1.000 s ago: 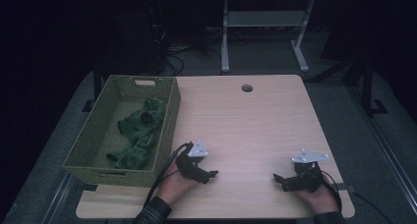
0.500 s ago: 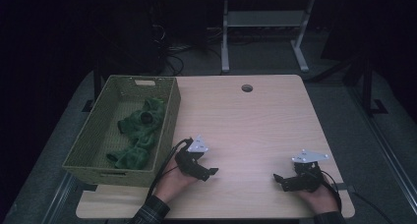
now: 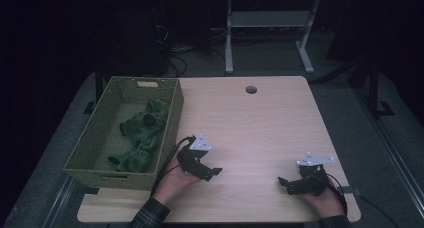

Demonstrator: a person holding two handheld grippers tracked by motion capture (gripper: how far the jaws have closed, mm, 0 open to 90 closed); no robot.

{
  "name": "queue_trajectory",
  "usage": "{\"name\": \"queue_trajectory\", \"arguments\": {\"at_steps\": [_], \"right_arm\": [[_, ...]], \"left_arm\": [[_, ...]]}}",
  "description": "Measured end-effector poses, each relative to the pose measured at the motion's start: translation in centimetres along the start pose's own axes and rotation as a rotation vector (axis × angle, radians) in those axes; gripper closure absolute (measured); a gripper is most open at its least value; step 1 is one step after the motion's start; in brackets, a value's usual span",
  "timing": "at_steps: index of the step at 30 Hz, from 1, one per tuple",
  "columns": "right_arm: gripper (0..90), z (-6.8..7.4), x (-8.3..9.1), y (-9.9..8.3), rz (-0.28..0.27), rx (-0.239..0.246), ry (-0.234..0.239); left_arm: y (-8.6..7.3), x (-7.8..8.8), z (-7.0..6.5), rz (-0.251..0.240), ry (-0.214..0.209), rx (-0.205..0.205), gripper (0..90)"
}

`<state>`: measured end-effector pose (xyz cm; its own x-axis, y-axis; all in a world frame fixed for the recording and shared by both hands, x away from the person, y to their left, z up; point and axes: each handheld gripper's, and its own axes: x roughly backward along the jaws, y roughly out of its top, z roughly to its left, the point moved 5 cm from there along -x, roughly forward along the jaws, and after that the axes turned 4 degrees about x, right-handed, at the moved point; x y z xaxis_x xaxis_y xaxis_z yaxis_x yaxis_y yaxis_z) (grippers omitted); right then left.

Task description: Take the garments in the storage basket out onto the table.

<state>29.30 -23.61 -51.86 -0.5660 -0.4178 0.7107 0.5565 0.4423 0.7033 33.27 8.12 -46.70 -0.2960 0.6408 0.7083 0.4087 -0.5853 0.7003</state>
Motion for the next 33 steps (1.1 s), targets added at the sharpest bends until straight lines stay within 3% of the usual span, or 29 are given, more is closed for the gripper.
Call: {"name": "queue_trajectory", "arguments": {"at_steps": [14, 18, 33], "right_arm": [[1.8, 0.0, 0.0, 0.0, 0.0, 0.0, 0.0], [1.8, 0.0, 0.0, 0.0, -0.002, 0.003, -0.002], [1.8, 0.0, 0.0, 0.0, -0.003, 0.0, -0.003]], "left_arm": [[1.9, 1.3, -0.2, -0.004, -0.018, 0.008, 14.7], [2.4, 1.8, -0.1, 0.02, -0.018, -0.015, 14.7], [4.2, 4.3, 0.6, 0.003, -0.006, -0.027, 14.8]]}}
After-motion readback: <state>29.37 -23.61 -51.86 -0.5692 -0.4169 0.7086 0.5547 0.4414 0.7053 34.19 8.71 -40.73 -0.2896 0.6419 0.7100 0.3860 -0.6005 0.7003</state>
